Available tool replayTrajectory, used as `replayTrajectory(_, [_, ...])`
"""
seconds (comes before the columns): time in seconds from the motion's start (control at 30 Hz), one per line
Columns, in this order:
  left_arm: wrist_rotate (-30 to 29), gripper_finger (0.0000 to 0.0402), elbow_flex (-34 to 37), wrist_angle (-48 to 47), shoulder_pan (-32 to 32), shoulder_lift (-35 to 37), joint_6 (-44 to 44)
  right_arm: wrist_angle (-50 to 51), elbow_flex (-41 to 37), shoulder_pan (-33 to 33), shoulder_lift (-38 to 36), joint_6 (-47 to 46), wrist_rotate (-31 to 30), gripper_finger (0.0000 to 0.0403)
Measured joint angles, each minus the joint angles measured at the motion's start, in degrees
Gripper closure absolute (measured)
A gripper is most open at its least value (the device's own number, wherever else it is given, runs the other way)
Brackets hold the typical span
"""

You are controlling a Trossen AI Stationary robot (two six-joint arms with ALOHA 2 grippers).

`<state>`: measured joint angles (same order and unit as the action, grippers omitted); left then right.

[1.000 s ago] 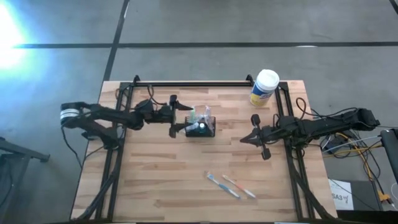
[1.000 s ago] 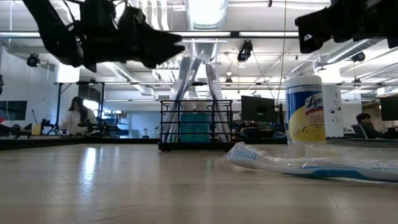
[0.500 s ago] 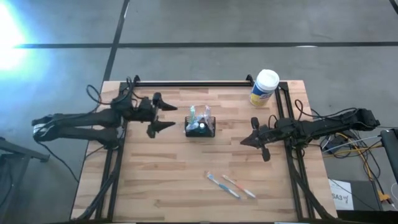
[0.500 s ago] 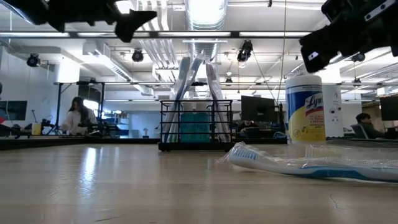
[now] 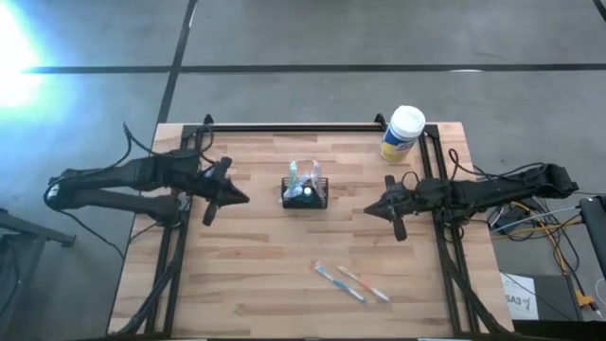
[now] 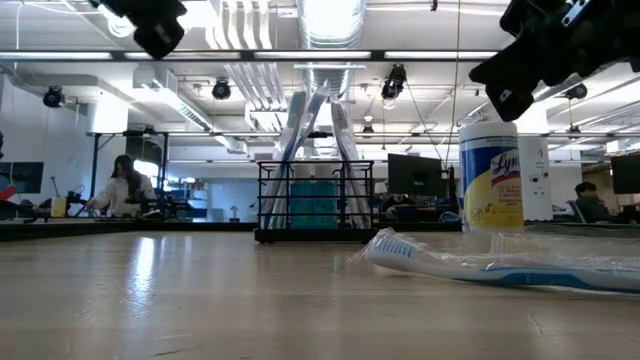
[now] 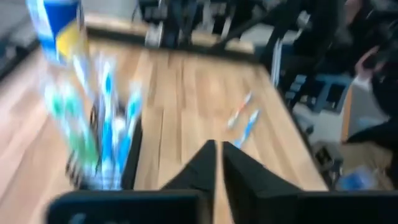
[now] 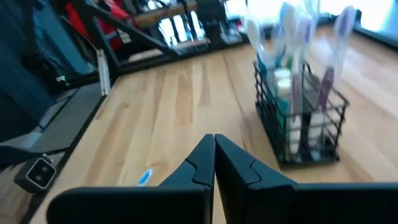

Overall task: Pick & Place toothbrushing station
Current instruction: Put the orange toothbrush in the wire organizer

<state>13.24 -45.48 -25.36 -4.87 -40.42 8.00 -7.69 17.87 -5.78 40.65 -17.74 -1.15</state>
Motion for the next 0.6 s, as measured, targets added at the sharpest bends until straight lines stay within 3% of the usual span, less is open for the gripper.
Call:
replayTrajectory(0.23, [-6.86, 0.0395, 2.87, -12.12, 1.83, -0.26, 6.07, 21.21, 11.86, 0.00, 5.67, -5.93, -0.79, 0.0394])
replayTrajectory(0.4, [-7.17, 0.0395, 9.09, -10.71, 4.07, -0.36, 8.17, 36.09, 20.33, -0.15, 12.25, -10.52, -0.80, 0.0394])
replayTrajectory(0.6, [-7.09, 0.0398, 16.91, -4.17, 6.20, -0.59, 8.93, 43.82, 28.23, -4.27, 21.07, -13.23, -0.45, 0.0394])
